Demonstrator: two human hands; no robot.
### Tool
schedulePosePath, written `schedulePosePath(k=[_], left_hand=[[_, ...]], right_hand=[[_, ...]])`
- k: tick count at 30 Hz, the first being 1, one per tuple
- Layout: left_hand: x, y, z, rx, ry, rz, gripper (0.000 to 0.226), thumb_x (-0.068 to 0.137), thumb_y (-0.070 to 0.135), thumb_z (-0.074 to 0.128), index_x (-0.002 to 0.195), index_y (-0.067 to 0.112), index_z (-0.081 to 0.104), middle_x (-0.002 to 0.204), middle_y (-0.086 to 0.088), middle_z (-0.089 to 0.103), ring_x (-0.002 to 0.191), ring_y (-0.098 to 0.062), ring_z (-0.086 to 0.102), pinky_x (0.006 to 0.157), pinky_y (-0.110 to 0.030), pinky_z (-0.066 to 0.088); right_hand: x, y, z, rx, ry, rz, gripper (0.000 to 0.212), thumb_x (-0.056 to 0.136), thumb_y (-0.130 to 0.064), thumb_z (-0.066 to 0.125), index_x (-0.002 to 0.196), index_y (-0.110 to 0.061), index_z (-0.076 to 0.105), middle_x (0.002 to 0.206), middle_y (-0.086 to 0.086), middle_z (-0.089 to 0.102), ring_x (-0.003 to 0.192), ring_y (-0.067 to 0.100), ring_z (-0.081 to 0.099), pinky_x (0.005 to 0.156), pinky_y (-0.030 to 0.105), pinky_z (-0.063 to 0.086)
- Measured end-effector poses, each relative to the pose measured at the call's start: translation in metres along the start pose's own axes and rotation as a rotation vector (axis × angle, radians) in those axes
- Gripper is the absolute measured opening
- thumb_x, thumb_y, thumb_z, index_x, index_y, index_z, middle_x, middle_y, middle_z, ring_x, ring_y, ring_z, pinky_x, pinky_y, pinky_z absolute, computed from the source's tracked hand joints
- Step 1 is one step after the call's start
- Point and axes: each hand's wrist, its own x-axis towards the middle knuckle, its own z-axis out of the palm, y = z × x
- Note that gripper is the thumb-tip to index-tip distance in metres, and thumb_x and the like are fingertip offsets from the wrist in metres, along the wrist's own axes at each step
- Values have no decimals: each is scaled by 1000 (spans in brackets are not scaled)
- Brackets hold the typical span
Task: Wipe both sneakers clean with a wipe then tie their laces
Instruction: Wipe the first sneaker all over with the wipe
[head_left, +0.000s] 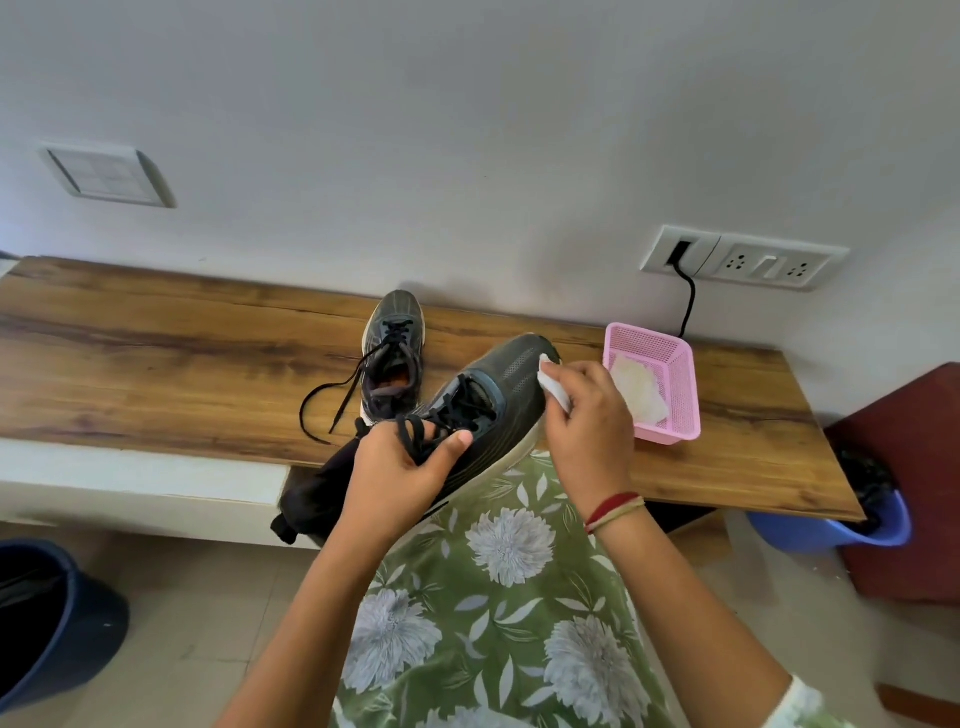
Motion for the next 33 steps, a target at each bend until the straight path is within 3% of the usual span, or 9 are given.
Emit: schedulePosePath(k=[5, 9, 14, 16, 19, 23, 27, 30, 33], left_hand=[[0, -2, 1, 80, -38, 20, 50, 77, 45, 62, 50, 19, 29, 45, 5, 27, 44, -12, 31, 50, -34, 27], [-1, -11, 2, 94, 19, -59, 52, 83, 30, 70, 50, 16, 32, 46, 2, 30, 44, -13, 32, 52, -33, 28], [2, -4, 2, 54, 13, -6, 52, 85, 24, 69, 52, 16, 30, 48, 2, 26, 45, -11, 28, 53, -33, 25], [2, -2, 4, 64, 16, 12, 53, 85, 26, 69, 51, 17, 29, 47, 3, 26, 45, -11, 28, 52, -32, 25], [2, -2, 3, 84, -10, 31, 53, 81, 37, 67, 51, 19, 27, 46, 6, 24, 44, -11, 28, 50, -34, 25], [2, -4, 0, 80, -5, 15, 51, 79, 39, 65, 51, 17, 28, 47, 1, 25, 46, -14, 30, 51, -36, 26], [3, -7, -1, 15, 18, -38, 51, 85, 23, 69, 53, 12, 31, 51, -4, 25, 48, -16, 28, 54, -35, 24], [3, -4, 2, 5, 2, -27, 53, 85, 22, 69, 53, 16, 28, 50, 0, 24, 48, -15, 27, 54, -33, 24], [1, -3, 6, -12, 2, -37, 53, 85, 23, 69, 52, 18, 28, 49, 2, 24, 47, -13, 27, 54, -33, 24]], right_hand=[[-17, -18, 8, -80, -149, 22, 25, 88, -7, 56, 109, -14, 67, 98, 3, 58, 81, 18, 55, 68, 28, 46], [-4, -9, -13, 475, -412, 353, 18, 89, -10, 58, 97, -19, 70, 96, 0, 67, 73, 9, 57, 61, 14, 49], [5, 8, -20, 112, 64, 74, 24, 84, -8, 64, 107, -14, 68, 95, -2, 67, 84, 11, 59, 73, 22, 51], [3, 8, -13, -62, 56, -51, 21, 82, -6, 64, 102, -10, 68, 90, 5, 66, 81, 20, 58, 67, 35, 51], [-10, -2, -1, -79, -10, -95, 21, 80, -4, 65, 99, -11, 69, 86, 5, 63, 78, 21, 57, 65, 36, 50], [-20, -11, 4, 146, -110, -16, 22, 80, -3, 64, 94, -18, 72, 84, -3, 64, 77, 12, 57, 67, 23, 47], [4, -7, -19, 738, -171, 362, 20, 82, -6, 65, 87, -26, 68, 93, -10, 67, 87, 8, 62, 68, 20, 52], [20, 5, -27, 527, 36, 284, 11, 87, -13, 61, 87, -23, 66, 89, -4, 67, 84, 14, 62, 69, 23, 48], [17, 12, -19, 103, 20, 100, 9, 91, -18, 55, 93, -14, 63, 91, 0, 61, 79, 16, 55, 61, 18, 37]])
